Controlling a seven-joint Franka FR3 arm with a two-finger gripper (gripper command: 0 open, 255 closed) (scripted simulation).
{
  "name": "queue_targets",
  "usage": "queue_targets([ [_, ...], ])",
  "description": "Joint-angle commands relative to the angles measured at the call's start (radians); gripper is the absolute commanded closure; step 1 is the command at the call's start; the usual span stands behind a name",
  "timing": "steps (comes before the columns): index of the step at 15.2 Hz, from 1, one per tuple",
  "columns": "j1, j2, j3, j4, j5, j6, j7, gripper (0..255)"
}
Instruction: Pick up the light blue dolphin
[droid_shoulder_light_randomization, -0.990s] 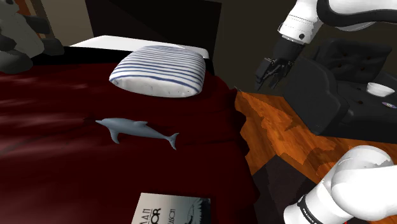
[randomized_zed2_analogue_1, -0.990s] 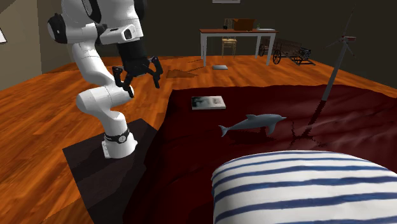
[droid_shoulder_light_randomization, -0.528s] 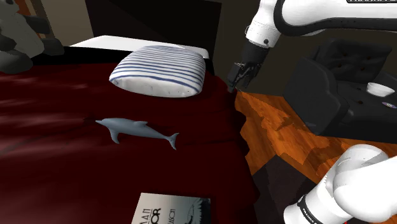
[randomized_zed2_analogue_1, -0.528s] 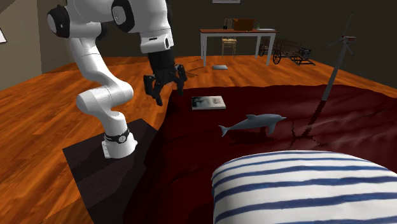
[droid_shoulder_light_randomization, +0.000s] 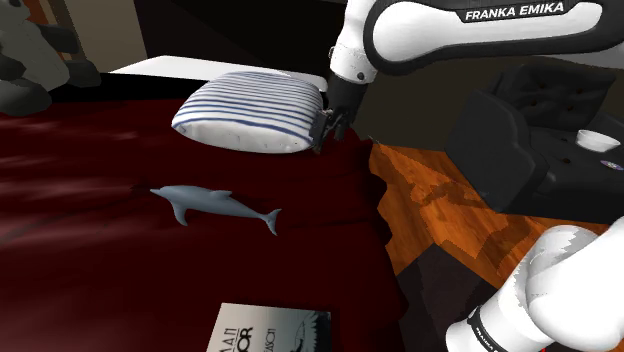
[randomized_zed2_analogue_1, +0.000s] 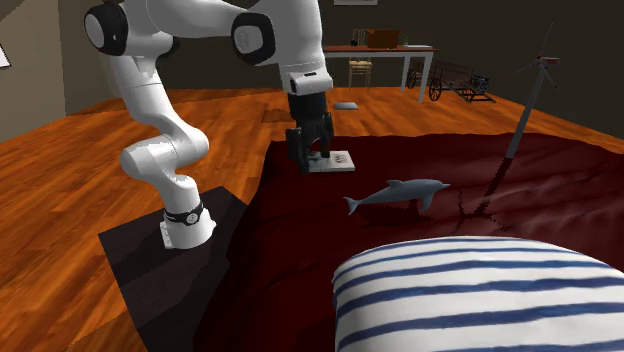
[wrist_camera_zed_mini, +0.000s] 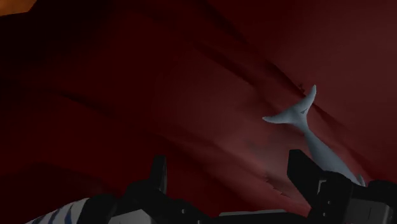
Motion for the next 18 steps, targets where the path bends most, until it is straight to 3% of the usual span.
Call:
queue_targets([
  [1,0.014,0.064,0.024,0.043,-0.018,0.023,-0.005,0],
  [11,0.095,0.381,0.133,0.293,-0.163,0.083,-0.005,0],
  [18,0.191,0.61,0.177,0.507,-0.297,0.073,-0.006,0],
])
